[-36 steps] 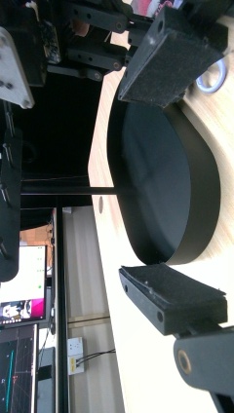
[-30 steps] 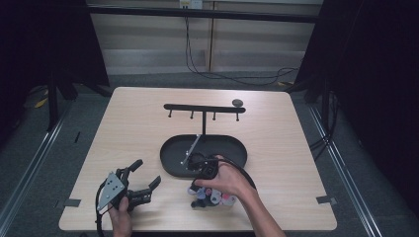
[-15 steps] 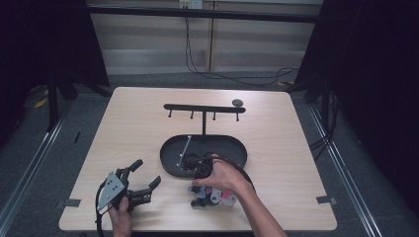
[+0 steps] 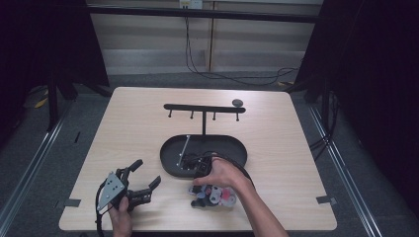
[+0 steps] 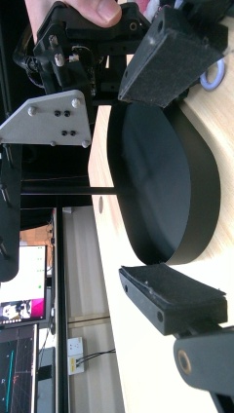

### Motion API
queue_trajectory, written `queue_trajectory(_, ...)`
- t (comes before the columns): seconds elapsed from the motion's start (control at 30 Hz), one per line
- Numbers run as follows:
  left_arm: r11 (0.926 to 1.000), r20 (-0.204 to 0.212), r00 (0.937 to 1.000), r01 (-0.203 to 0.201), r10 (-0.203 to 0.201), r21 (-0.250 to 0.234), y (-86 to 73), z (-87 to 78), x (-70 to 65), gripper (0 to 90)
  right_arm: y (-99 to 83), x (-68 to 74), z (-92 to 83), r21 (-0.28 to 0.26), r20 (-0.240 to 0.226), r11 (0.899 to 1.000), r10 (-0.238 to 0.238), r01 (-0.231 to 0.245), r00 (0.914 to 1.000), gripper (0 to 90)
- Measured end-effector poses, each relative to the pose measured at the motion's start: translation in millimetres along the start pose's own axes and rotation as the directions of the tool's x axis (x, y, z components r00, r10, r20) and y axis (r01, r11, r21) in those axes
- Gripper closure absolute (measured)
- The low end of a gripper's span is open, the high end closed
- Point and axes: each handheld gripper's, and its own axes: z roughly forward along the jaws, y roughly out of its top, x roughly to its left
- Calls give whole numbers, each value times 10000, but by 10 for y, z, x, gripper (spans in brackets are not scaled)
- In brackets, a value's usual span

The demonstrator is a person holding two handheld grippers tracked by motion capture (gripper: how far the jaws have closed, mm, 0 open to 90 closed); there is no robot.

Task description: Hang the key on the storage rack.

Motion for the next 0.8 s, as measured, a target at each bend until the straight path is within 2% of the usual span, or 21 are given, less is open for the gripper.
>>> queue_trajectory(0.03,10000,3,10000,0,0,3,0,0,0,154,5,0,-4,87,-16,10000,-16,16,10000,711)
queue_trajectory(0.07,10000,-1,10000,5,-5,3,0,0,0,154,19,-3,1,290,113,9996,-65,61,9999,657)
queue_trajectory(0.17,10000,12,10000,-6,6,9,0,-1,2,154,33,2,33,428,238,9991,-80,69,9997,637)
queue_trajectory(0.4,10000,18,10000,24,-24,-25,0,1,-1,154,19,4,50,487,170,9984,-304,296,9994,817)
queue_trajectory(0.47,10000,16,10000,30,-30,-26,0,1,-1,154,7,1,55,404,163,9987,-326,320,9993,841)
queue_trajectory(0.67,10000,17,10000,22,-22,-26,0,1,0,154,8,23,43,424,-6,9973,-603,603,9982,854)
queue_trajectory(0.8,10000,7,10000,-30,30,-42,1,2,3,154,9,60,-26,413,63,9958,-826,823,9966,859)
